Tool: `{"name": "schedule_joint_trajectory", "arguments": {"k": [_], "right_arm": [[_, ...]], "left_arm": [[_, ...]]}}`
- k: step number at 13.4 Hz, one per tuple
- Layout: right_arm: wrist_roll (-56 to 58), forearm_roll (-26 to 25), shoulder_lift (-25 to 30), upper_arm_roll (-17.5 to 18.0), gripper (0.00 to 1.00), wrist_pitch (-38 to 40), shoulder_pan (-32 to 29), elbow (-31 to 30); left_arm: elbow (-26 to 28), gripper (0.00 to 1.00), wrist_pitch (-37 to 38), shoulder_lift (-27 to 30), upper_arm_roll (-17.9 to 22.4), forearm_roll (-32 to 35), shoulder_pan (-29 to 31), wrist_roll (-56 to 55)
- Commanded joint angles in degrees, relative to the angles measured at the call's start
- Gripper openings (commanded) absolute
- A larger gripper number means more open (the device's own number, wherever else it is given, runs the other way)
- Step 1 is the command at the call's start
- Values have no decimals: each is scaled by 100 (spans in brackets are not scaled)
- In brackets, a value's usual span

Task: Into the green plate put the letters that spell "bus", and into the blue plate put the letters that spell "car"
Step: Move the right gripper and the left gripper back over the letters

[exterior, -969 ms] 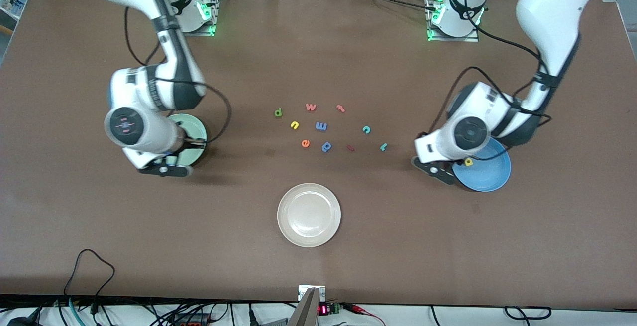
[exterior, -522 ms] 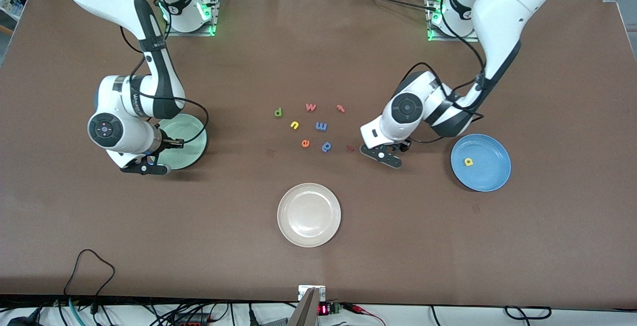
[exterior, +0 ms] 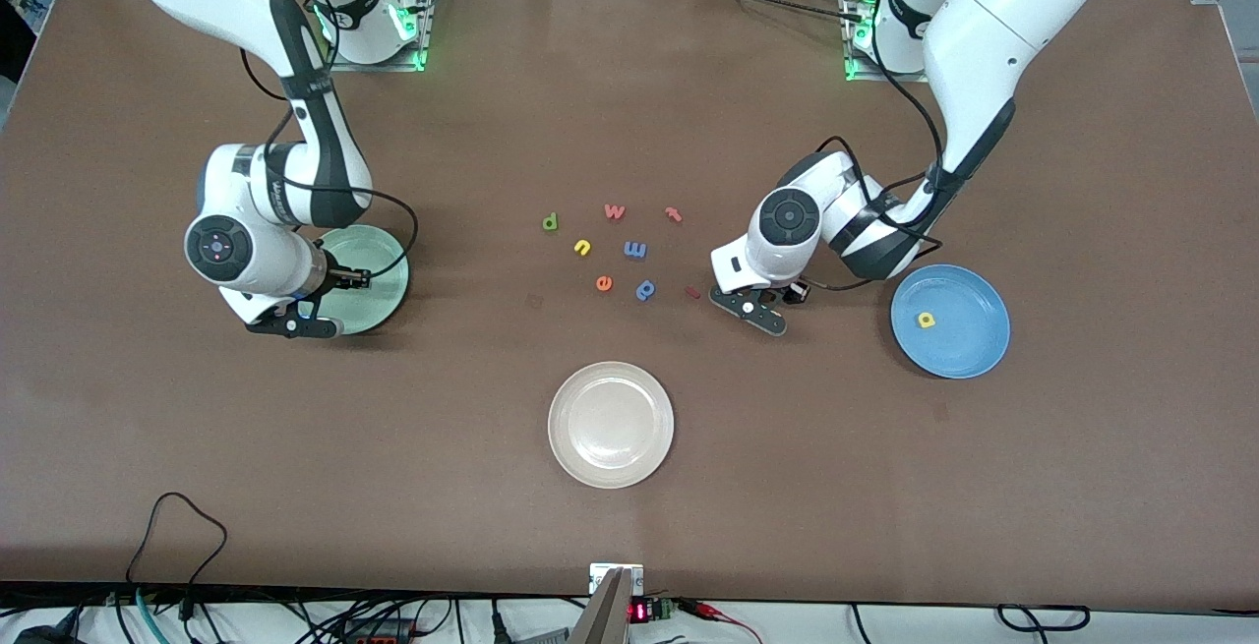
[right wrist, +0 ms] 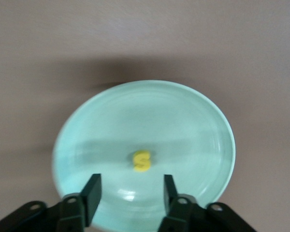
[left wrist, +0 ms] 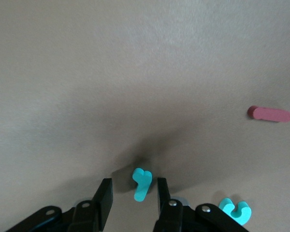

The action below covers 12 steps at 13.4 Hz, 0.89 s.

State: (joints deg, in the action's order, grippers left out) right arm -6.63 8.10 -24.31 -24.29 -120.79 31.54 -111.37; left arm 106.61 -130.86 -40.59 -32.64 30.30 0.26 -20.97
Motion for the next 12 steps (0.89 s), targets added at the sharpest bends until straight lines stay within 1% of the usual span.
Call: {"name": "schedule_joint_trajectory", "arguments": {"k": [1,2,3,4,5,6,7,8,10,11,12], "right_arm": [[-198,60,427,12,100,408,526,220],[-207,330,410,39,99,346,807,220],[-233,924,358,47,84,285,1079,203],[-321,1174,279,48,80,275,1300,203],[-530,1185,234,48,64,267,1580,177],[-889,1185,138,39,57,206,1879,168],[-1345,1185,59,39,55,57,2160,159],[-1637,1185,-55,39,54,-110,2381,168],[-2016,1185,-388,48,54,-549,2733,168],[-2209,1185,-555,48,54,-725,2882,168],[-2394,1185,-705,48,54,-892,3058,168]], "left_arm": [[44,40,-63,-28,-23,170,-26,-162],[36,29,-63,-37,-23,178,-35,-162],[36,13,-54,-37,-23,178,-35,-162],[36,6,-28,-2,-32,178,-26,-162],[27,4,-1,42,-40,178,0,-162],[27,4,60,129,-41,178,61,-136],[-17,4,269,252,-49,178,123,-83],[-87,4,637,445,-75,178,297,-57],[-140,4,1297,692,-93,178,614,266],[-149,4,1561,736,-85,170,885,617],[-149,4,1668,789,-102,178,1245,968]]}}
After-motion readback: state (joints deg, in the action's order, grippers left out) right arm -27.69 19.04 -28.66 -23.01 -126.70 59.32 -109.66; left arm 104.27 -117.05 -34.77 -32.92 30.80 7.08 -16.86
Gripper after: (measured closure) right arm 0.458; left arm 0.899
